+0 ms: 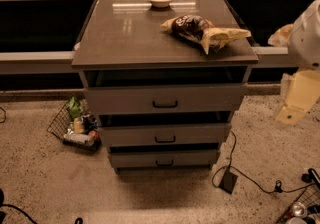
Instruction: Open middle drawer
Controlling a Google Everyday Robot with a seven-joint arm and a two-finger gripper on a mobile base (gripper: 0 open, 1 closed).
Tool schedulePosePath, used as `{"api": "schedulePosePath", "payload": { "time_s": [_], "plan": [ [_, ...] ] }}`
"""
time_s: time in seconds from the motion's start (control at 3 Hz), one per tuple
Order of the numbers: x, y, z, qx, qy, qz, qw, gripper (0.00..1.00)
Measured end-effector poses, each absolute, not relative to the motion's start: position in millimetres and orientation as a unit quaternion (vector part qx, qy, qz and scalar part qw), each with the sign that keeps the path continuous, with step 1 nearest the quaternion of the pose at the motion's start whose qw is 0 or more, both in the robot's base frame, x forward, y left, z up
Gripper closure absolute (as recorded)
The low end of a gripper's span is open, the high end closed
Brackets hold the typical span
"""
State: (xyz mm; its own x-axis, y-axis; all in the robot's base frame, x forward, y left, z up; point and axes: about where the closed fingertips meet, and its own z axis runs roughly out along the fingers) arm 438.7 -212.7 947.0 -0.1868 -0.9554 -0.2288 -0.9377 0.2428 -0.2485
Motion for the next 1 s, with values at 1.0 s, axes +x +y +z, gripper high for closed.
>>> {"api": "schedulePosePath", "payload": {
  "time_s": [1.0],
  "plan": [
    [430, -162, 758, -0.627, 0.732, 0.162, 0.211, 0.00]
  ]
}}
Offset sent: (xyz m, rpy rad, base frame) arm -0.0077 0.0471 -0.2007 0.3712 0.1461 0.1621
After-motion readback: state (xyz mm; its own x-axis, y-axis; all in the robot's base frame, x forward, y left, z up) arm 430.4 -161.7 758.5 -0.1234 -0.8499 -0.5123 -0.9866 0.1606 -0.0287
